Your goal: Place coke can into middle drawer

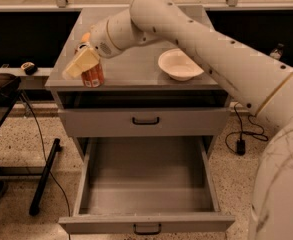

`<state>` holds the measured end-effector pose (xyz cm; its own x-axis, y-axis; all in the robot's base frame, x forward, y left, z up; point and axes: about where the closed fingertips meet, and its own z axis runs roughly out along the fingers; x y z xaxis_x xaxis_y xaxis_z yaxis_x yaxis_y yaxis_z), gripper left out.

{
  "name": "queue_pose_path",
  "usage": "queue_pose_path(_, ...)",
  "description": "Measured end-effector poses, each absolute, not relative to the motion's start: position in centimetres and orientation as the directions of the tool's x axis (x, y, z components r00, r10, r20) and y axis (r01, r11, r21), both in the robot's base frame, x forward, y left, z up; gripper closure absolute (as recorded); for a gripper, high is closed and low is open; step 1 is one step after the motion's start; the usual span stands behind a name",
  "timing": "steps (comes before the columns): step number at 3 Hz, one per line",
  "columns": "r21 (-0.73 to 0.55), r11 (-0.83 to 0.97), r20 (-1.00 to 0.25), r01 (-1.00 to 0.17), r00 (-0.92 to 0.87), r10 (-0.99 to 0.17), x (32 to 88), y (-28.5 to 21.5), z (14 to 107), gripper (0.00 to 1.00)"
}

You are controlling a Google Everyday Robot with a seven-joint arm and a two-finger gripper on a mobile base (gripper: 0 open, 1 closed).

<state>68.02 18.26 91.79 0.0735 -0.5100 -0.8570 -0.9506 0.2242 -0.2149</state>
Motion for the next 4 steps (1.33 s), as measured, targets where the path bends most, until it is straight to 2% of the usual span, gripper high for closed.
queue_pose_path(1,-0.153,0.243,-0.888,-0.958,0.025,-0.46,67.7,17.7,89.7,0.18)
queue_pose_path(3,-0.079,0.258,-0.92,-0.963,-0.029,-0.391,67.6,17.3,87.8,0.65)
queue_pose_path(4,-0.055,0.251,-0.955,-0.966,-0.022,-0.294,67.3,17.2,88.3,0.88)
